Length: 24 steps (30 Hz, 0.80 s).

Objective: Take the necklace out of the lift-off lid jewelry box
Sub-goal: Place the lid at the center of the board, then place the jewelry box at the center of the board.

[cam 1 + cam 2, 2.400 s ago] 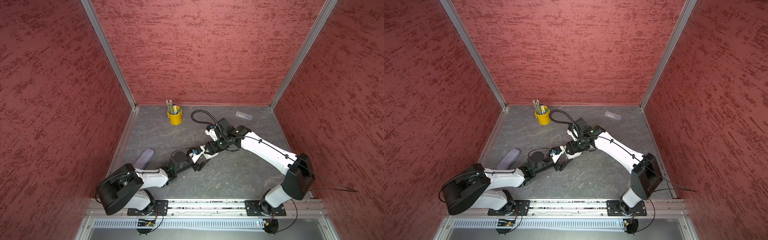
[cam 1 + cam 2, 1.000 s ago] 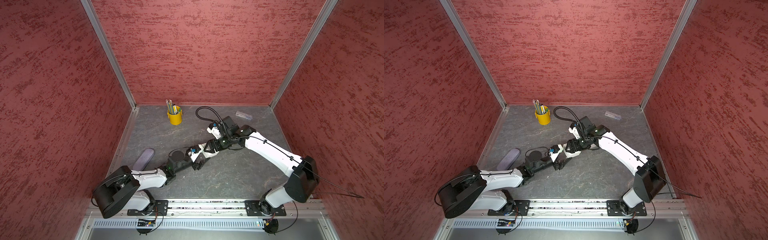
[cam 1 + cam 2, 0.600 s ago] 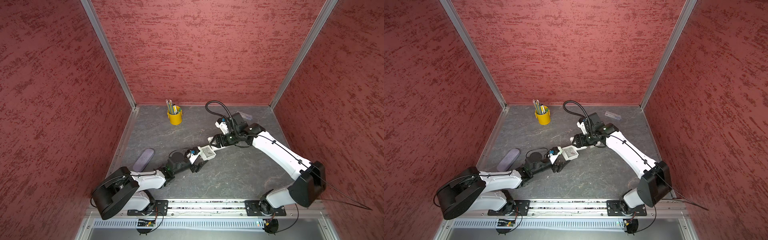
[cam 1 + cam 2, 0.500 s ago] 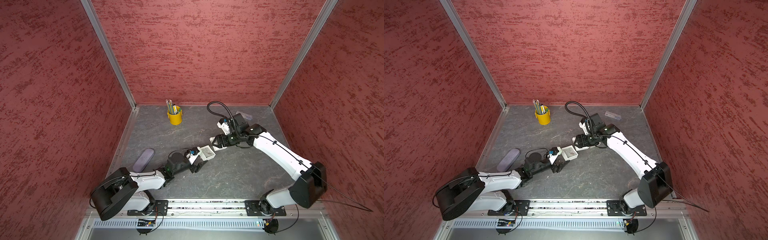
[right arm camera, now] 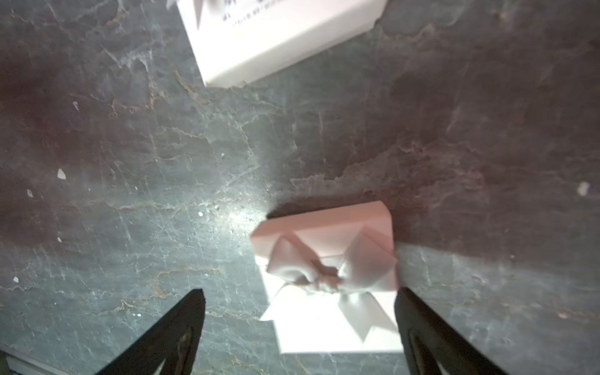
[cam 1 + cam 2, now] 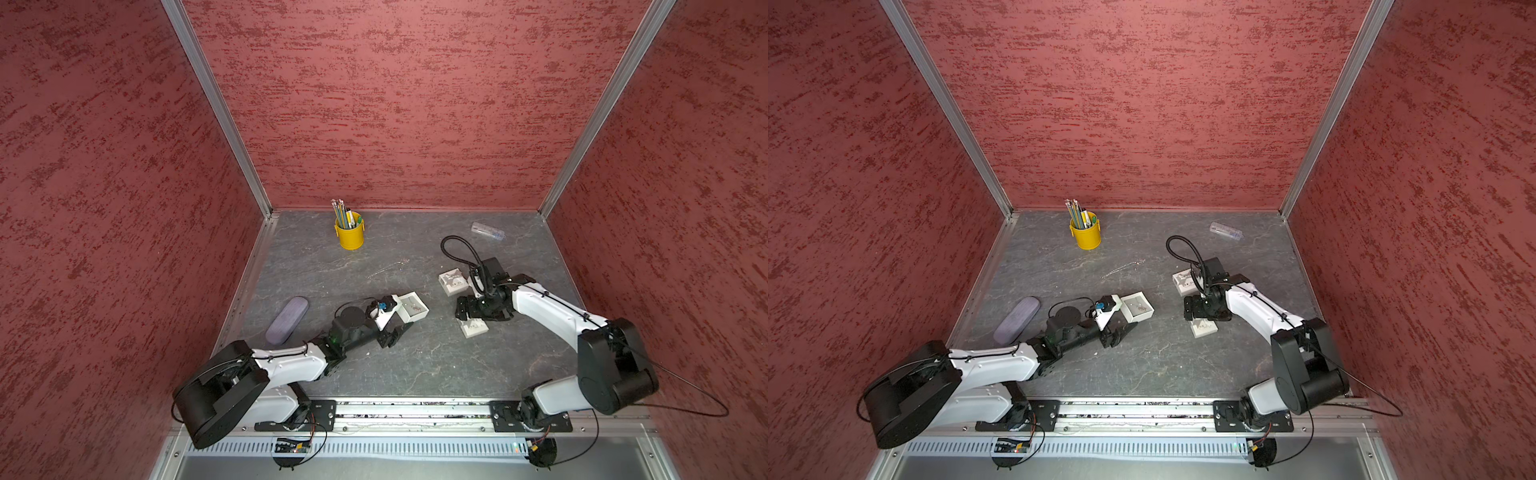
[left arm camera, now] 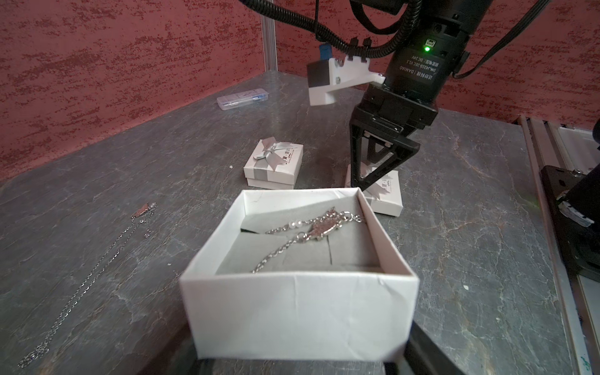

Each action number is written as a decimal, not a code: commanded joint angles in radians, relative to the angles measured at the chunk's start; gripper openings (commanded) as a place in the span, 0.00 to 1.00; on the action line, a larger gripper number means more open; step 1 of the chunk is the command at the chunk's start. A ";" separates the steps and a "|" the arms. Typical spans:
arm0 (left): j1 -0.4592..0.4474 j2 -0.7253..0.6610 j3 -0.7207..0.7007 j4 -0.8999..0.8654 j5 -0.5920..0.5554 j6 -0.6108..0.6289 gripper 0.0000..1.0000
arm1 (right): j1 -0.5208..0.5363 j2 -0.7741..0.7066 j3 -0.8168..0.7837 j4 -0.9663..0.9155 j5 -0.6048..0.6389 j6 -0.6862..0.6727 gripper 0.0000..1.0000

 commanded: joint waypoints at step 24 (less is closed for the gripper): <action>-0.006 -0.061 0.035 -0.071 0.018 0.010 0.61 | 0.302 0.015 0.247 0.081 -0.236 0.026 0.57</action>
